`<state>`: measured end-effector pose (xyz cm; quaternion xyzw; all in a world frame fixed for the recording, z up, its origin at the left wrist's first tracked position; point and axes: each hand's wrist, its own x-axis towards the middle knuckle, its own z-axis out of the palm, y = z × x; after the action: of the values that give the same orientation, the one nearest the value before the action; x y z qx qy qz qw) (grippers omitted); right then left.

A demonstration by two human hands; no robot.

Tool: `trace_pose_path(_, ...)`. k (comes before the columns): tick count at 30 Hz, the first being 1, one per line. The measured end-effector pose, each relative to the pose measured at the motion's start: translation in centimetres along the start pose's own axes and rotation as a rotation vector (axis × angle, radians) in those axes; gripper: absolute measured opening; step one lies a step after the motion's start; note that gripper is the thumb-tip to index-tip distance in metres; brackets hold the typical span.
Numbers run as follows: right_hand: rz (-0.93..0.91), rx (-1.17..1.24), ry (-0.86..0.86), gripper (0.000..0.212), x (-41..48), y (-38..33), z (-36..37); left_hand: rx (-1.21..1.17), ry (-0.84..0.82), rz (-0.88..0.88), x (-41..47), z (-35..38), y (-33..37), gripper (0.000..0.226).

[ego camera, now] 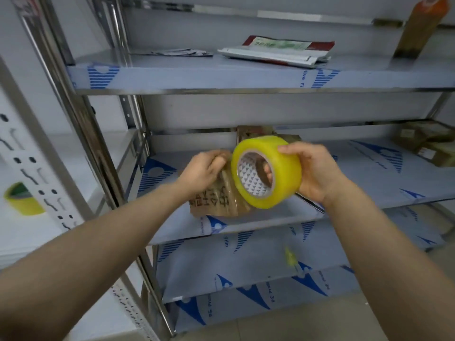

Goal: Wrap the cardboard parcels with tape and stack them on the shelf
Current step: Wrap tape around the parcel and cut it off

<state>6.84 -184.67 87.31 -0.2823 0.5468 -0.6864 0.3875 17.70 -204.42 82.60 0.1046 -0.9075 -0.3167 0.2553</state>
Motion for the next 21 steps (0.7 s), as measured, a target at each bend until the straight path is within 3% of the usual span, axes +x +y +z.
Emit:
trace_pose_path(4,-0.091,-0.032,-0.034,0.030,2.0,-2.3,3.2,-0.266,0.118,-0.283,1.2,-0.9,-0.3,0.036)
trace_pose_path(7,-0.098,-0.082,0.033,0.025,4.1,-1.5,5.8,-0.613,0.223,-0.570,1.4,-0.9,-1.2,0.030)
trace_pose_path(10,-0.118,-0.184,0.137,0.036,6.2,-1.0,7.3,-0.888,0.228,-0.634,1.7,-1.2,-1.9,0.025)
trace_pose_path(13,-0.098,-0.219,0.176,0.051,7.1,-0.9,8.0,-0.851,0.291,-0.682,2.5,-1.2,-2.5,0.018)
trace_pose_path(21,-0.017,-0.149,0.122,0.033,5.8,-2.8,9.5,-0.773,0.432,-0.723,4.2,-1.0,-3.4,0.016)
